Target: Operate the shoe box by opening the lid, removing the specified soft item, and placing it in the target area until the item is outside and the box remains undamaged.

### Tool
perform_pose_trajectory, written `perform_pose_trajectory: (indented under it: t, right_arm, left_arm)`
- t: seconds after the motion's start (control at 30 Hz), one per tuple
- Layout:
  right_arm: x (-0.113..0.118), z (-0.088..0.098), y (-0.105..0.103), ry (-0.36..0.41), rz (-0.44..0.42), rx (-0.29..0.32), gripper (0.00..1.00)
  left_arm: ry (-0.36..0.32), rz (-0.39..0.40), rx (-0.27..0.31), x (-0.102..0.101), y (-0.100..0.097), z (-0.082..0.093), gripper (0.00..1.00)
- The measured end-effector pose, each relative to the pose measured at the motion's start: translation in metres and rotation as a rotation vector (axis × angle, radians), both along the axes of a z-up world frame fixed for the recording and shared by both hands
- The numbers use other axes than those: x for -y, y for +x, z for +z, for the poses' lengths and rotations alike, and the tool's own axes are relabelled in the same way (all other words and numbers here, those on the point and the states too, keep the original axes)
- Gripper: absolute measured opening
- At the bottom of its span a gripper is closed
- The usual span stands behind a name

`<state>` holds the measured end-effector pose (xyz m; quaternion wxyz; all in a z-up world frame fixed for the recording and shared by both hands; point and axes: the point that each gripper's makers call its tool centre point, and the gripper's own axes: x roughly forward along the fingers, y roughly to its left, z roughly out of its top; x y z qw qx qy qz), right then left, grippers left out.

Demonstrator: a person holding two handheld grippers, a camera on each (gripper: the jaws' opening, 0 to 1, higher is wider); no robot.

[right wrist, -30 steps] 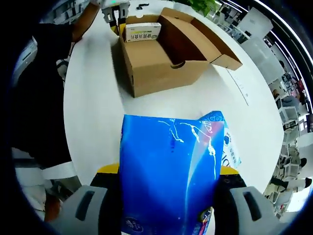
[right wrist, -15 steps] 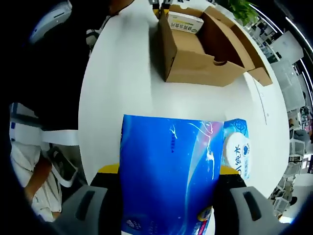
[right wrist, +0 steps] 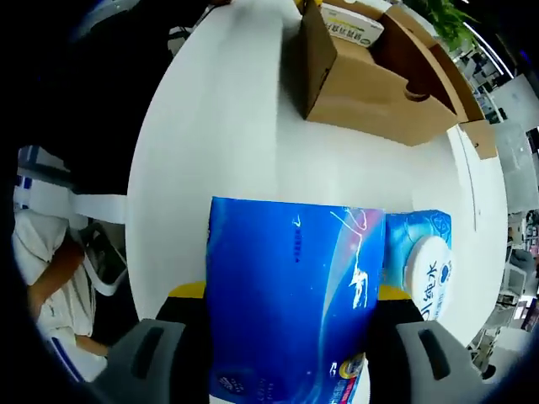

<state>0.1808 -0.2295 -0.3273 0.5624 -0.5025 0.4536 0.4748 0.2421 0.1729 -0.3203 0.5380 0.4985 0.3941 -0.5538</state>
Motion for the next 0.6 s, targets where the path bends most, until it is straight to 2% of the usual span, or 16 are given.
perform_pose_trajectory:
  t: [0.3,0.5,0.6]
  right_arm:
    - [0.003,-0.010,0.002,-0.024,0.012,-0.026,0.73]
    - [0.005,-0.013,0.002,-0.057,0.086,-0.039,0.73]
    - [0.005,-0.013,0.004,-0.069,0.068,-0.045,0.73]
  left_arm:
    - [0.000,-0.001,-0.002,0.000,-0.001,0.000,0.03]
    - [0.001,-0.002,0.000,0.000,-0.001,0.000,0.03]
    - [0.004,-0.003,0.002,0.000,-0.001,0.000,0.03]
